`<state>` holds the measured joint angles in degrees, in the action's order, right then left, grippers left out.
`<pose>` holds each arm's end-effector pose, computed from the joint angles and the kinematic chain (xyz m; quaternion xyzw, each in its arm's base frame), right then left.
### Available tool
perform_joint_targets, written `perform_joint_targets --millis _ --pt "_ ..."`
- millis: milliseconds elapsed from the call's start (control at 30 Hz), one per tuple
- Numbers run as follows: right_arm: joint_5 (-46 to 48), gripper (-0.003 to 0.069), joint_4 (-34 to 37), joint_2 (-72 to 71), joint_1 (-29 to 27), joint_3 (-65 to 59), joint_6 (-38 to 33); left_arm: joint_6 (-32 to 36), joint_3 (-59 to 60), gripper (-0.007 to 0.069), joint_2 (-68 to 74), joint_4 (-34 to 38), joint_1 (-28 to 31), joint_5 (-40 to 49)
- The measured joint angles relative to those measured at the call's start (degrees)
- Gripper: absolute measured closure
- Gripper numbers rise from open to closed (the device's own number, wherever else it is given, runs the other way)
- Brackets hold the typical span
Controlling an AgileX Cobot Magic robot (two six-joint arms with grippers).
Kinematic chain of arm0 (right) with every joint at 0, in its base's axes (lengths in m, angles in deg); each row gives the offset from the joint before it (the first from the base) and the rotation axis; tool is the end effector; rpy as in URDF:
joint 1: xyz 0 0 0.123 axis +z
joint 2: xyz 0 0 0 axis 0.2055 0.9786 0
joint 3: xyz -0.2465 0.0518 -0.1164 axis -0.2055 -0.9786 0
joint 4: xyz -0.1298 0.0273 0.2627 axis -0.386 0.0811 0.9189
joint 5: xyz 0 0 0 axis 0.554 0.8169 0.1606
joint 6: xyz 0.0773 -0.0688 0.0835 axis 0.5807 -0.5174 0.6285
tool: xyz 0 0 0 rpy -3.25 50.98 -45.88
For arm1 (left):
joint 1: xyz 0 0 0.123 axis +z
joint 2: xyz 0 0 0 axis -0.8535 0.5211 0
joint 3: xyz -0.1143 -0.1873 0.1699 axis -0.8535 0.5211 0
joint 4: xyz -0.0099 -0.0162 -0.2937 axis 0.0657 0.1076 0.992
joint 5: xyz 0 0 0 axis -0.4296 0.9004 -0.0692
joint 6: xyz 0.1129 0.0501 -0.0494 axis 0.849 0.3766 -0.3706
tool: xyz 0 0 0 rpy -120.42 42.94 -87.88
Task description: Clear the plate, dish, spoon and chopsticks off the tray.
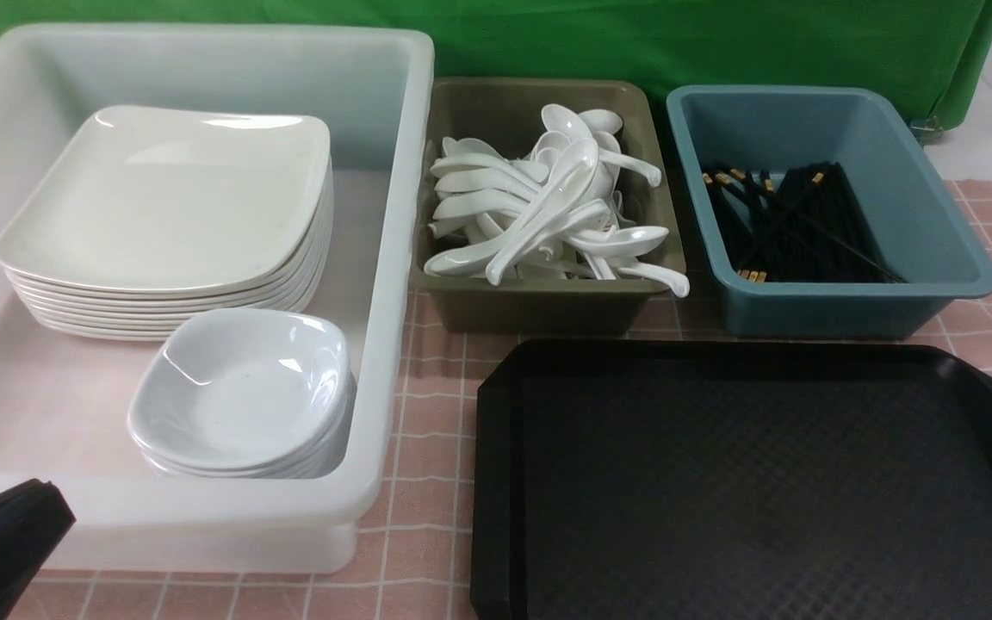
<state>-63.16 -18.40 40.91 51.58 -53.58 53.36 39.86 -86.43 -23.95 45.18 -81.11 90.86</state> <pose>0.1124 0.0758 0.3397 -0.1927 0.5974 0.2127 0.7488 0.1310 -0.0628 0.2663 0.0987 0.7194 -0.2134 0.6536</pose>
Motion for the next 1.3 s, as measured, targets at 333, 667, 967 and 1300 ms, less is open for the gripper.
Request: perform_joint_targets --millis 333,667,967,1300 --pt "-0.12 0.0562 0.0 0.0 0.0 0.0 0.03 0.0 0.0 0.0627 0.0 0.0 0.0 -0.05" --pt "-0.16 0.0543 -0.05 0.0 0.0 0.0 0.03 2.44 0.76 0.0627 -0.12 -4.79 0.83 -1.71" --pt "-0.16 0.0544 -0.05 -0.03 0.0 0.0 0.03 3.37 12.48 0.0627 -5.34 -7.99 16.99 -12.07" --pt "-0.16 0.0533 -0.05 -0.03 0.0 0.0 0.03 3.37 14.28 0.0625 -5.82 -8.17 22.68 -4.78"
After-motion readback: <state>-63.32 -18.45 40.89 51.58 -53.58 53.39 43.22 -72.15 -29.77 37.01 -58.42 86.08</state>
